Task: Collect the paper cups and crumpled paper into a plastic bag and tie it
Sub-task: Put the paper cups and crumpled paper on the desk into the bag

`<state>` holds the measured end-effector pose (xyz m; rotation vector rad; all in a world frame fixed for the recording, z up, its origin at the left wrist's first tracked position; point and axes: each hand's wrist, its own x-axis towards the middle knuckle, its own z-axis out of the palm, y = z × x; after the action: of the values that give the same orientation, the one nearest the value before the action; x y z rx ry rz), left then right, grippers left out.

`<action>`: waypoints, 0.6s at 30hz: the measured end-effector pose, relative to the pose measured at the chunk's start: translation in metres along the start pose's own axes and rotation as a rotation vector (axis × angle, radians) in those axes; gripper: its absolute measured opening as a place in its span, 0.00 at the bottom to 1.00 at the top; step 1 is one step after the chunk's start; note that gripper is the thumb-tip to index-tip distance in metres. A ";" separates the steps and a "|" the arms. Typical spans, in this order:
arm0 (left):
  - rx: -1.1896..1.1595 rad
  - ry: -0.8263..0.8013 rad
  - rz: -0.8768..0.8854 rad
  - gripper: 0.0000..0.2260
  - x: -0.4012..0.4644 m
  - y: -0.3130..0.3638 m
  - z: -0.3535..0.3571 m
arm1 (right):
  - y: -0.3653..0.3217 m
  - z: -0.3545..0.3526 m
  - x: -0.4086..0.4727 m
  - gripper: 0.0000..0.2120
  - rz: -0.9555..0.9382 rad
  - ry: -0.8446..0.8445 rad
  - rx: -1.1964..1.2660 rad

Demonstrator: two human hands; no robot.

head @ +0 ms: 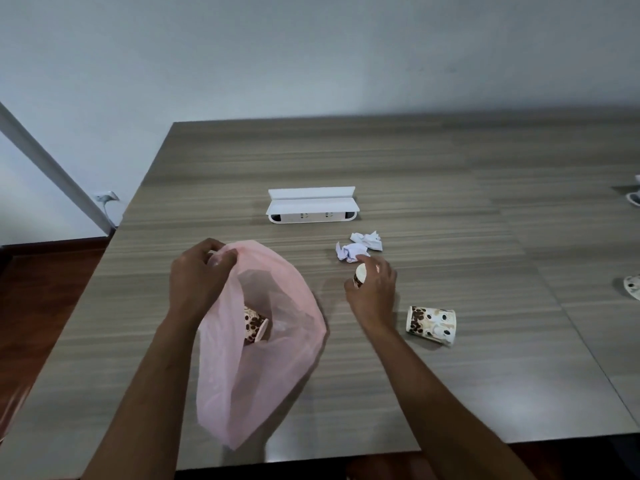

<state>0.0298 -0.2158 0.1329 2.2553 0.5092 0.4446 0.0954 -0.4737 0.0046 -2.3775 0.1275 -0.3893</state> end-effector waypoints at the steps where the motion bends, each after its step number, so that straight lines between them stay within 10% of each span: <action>1: -0.006 -0.001 -0.007 0.03 0.000 0.001 0.001 | 0.010 0.003 0.008 0.24 0.010 -0.038 -0.044; 8: 0.077 -0.100 -0.016 0.03 -0.005 0.000 -0.008 | 0.041 0.011 0.027 0.27 0.089 -0.258 -0.043; 18: 0.343 0.123 0.044 0.07 -0.012 -0.008 -0.035 | -0.004 -0.023 -0.004 0.25 0.247 -0.101 0.306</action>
<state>0.0012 -0.1952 0.1476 2.5825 0.6399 0.5564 0.0846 -0.4852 0.0227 -2.0448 0.2902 -0.1566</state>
